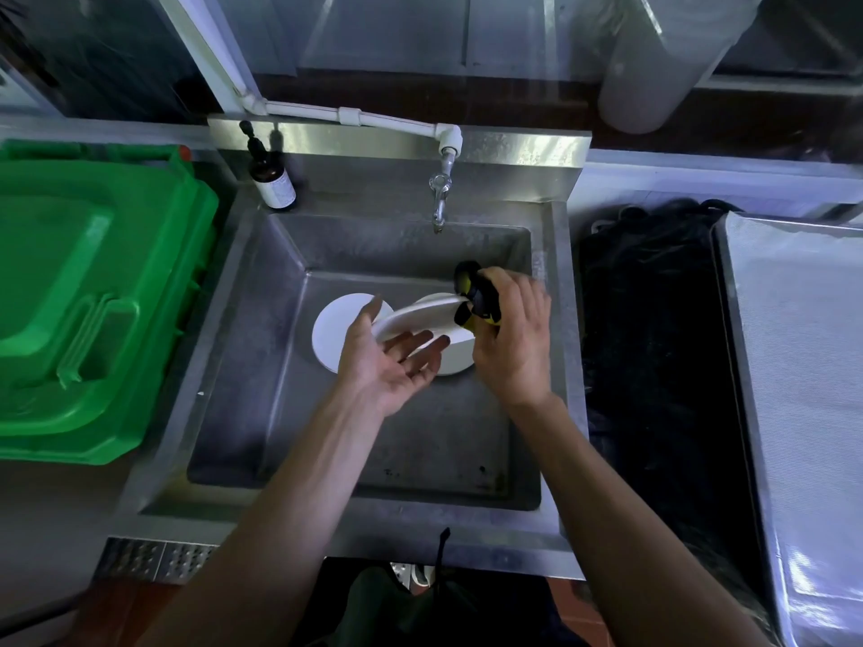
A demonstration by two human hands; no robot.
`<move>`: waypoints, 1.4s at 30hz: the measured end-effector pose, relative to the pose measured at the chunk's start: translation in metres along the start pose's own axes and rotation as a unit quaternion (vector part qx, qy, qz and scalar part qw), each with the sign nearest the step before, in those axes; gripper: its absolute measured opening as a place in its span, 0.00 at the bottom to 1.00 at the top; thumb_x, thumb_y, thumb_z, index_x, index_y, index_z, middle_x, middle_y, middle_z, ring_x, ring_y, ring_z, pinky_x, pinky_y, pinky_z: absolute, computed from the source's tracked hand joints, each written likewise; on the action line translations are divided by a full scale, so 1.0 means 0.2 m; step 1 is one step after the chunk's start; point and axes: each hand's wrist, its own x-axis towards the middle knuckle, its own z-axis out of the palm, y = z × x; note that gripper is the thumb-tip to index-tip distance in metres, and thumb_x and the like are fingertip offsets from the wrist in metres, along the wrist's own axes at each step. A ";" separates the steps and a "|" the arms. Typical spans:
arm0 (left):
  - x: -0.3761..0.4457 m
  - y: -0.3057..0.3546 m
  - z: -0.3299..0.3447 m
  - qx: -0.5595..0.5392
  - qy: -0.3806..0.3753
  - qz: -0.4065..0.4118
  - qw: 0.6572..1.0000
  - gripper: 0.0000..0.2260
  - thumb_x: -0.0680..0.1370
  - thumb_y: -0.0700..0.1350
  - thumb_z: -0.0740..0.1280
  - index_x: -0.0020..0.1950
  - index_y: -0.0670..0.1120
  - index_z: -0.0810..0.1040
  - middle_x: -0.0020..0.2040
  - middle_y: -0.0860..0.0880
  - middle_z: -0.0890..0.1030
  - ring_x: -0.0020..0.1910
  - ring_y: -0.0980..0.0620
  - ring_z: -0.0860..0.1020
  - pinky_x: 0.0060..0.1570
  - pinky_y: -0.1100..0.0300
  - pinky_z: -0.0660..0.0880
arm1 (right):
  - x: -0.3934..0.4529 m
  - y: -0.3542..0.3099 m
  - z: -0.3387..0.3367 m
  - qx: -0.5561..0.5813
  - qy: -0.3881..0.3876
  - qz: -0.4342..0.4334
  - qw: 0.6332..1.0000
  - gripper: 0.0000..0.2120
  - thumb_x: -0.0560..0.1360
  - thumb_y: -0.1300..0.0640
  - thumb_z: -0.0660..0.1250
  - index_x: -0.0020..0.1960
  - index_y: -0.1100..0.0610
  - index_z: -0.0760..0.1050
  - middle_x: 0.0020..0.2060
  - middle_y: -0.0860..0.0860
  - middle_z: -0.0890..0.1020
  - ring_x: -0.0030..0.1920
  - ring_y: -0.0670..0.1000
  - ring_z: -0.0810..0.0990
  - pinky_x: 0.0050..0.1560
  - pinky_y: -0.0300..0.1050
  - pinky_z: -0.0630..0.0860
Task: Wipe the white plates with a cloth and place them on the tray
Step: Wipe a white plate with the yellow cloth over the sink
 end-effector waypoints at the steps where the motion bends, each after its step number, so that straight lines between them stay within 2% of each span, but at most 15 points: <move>1: 0.00 0.01 0.01 -0.007 0.001 0.007 1.000 0.27 0.79 0.53 0.68 0.67 0.33 0.73 0.60 0.34 0.82 0.50 0.35 0.85 0.37 0.51 0.82 | -0.02 0.00 0.00 0.003 -0.001 0.001 1.000 0.22 0.69 0.73 0.69 0.62 0.61 0.74 0.52 0.55 0.80 0.52 0.55 0.74 0.53 0.56 0.73; 5: -0.01 0.01 0.01 -0.048 -0.011 0.020 0.999 0.20 0.82 0.41 0.60 0.70 0.30 0.70 0.59 0.30 0.81 0.52 0.32 0.84 0.37 0.50 0.84 | -0.08 0.01 0.00 0.000 -0.023 0.000 1.000 0.19 0.73 0.72 0.67 0.63 0.63 0.75 0.53 0.57 0.79 0.52 0.57 0.75 0.53 0.58 0.74; 9: 0.01 0.00 -0.02 -0.099 -0.013 0.044 0.994 0.16 0.84 0.38 0.58 0.69 0.30 0.68 0.66 0.30 0.76 0.63 0.30 0.78 0.35 0.50 0.84 | -0.13 0.06 0.00 0.027 -0.082 0.016 0.996 0.26 0.72 0.73 0.70 0.67 0.60 0.73 0.57 0.53 0.76 0.56 0.56 0.73 0.59 0.50 0.73; 12: 0.01 0.01 -0.04 -0.075 -0.001 0.076 0.994 0.15 0.84 0.37 0.61 0.69 0.33 0.71 0.67 0.35 0.78 0.63 0.38 0.80 0.43 0.44 0.82 | -0.16 0.09 -0.01 0.039 -0.160 0.018 0.986 0.32 0.70 0.72 0.73 0.71 0.55 0.70 0.62 0.48 0.73 0.61 0.53 0.71 0.63 0.42 0.68; 14: 0.02 0.02 -0.05 -0.054 0.009 0.102 0.993 0.16 0.83 0.35 0.61 0.72 0.37 0.71 0.67 0.37 0.79 0.64 0.39 0.79 0.52 0.41 0.80 | -0.16 0.09 -0.01 0.062 -0.206 0.010 0.977 0.32 0.71 0.68 0.72 0.73 0.54 0.69 0.64 0.47 0.72 0.63 0.52 0.70 0.65 0.45 0.69; 16: 0.02 0.01 -0.05 -0.042 0.025 0.120 0.992 0.16 0.83 0.35 0.63 0.71 0.39 0.72 0.66 0.38 0.79 0.63 0.40 0.80 0.57 0.40 0.78 | -0.15 0.04 -0.01 0.110 -0.245 0.055 0.962 0.32 0.71 0.64 0.70 0.73 0.50 0.67 0.65 0.45 0.71 0.65 0.52 0.70 0.65 0.48 0.71; 20: 0.02 -0.01 -0.07 -0.012 0.037 0.139 0.990 0.13 0.83 0.37 0.65 0.68 0.40 0.74 0.63 0.38 0.81 0.60 0.40 0.81 0.54 0.44 0.81 | -0.11 -0.03 0.02 0.181 -0.263 0.202 0.926 0.35 0.73 0.65 0.70 0.74 0.43 0.64 0.65 0.45 0.74 0.67 0.48 0.72 0.67 0.47 0.72; 24: 0.01 -0.02 -0.10 0.030 -0.004 0.147 0.989 0.11 0.83 0.39 0.64 0.65 0.42 0.75 0.62 0.38 0.82 0.59 0.40 0.82 0.53 0.46 0.82 | -0.07 -0.07 0.03 0.214 -0.231 0.263 0.912 0.34 0.73 0.62 0.72 0.69 0.37 0.61 0.60 0.41 0.76 0.60 0.40 0.74 0.58 0.37 0.72; 26: 0.00 -0.02 -0.11 0.048 -0.028 0.154 0.986 0.10 0.84 0.40 0.63 0.64 0.43 0.77 0.63 0.39 0.82 0.57 0.41 0.83 0.57 0.45 0.81 | -0.06 -0.09 0.03 0.202 -0.235 0.256 0.916 0.32 0.74 0.60 0.72 0.70 0.40 0.63 0.62 0.43 0.77 0.62 0.43 0.74 0.60 0.44 0.74; 28: 0.00 -0.02 -0.10 0.068 -0.051 0.164 0.983 0.12 0.84 0.40 0.62 0.66 0.42 0.76 0.64 0.38 0.81 0.59 0.41 0.82 0.60 0.45 0.79 | -0.05 -0.10 0.03 0.181 -0.235 0.224 0.928 0.30 0.74 0.59 0.73 0.72 0.46 0.67 0.67 0.47 0.75 0.68 0.48 0.72 0.68 0.51 0.72; 30: 0.00 -0.02 -0.10 0.083 -0.068 0.174 0.979 0.14 0.84 0.39 0.61 0.69 0.41 0.75 0.66 0.37 0.80 0.63 0.39 0.80 0.63 0.44 0.77 | -0.05 -0.11 0.05 0.170 -0.231 0.199 0.937 0.30 0.75 0.57 0.74 0.74 0.50 0.69 0.72 0.49 0.72 0.73 0.50 0.69 0.73 0.51 0.69; 34: 0.00 -0.01 -0.09 0.079 -0.072 0.179 0.978 0.17 0.83 0.38 0.62 0.72 0.39 0.73 0.68 0.36 0.78 0.68 0.37 0.77 0.67 0.44 0.75 | -0.07 -0.14 0.07 0.163 -0.230 0.221 0.934 0.26 0.78 0.52 0.71 0.74 0.49 0.67 0.70 0.47 0.75 0.70 0.49 0.72 0.70 0.54 0.70; 37: -0.01 -0.03 -0.07 0.072 -0.070 0.185 0.978 0.16 0.83 0.38 0.63 0.71 0.40 0.75 0.66 0.38 0.80 0.62 0.41 0.81 0.57 0.49 0.81 | -0.12 -0.15 0.09 0.051 -0.236 0.130 0.962 0.21 0.83 0.49 0.62 0.75 0.51 0.69 0.75 0.49 0.70 0.77 0.52 0.64 0.77 0.64 0.56; 40: 0.00 -0.04 -0.04 0.078 -0.052 0.194 0.977 0.16 0.82 0.39 0.64 0.70 0.40 0.76 0.64 0.39 0.81 0.57 0.43 0.83 0.47 0.53 0.82 | -0.16 -0.16 0.09 0.025 -0.251 0.121 0.960 0.22 0.85 0.48 0.53 0.77 0.51 0.65 0.78 0.49 0.65 0.79 0.53 0.59 0.75 0.65 0.57; 42: 0.01 -0.05 -0.04 0.074 -0.045 0.197 0.977 0.16 0.82 0.40 0.64 0.71 0.40 0.76 0.65 0.38 0.81 0.60 0.42 0.82 0.51 0.52 0.82 | -0.18 -0.17 0.09 0.023 -0.269 0.127 0.955 0.24 0.84 0.49 0.50 0.79 0.52 0.61 0.79 0.49 0.62 0.80 0.53 0.57 0.75 0.65 0.55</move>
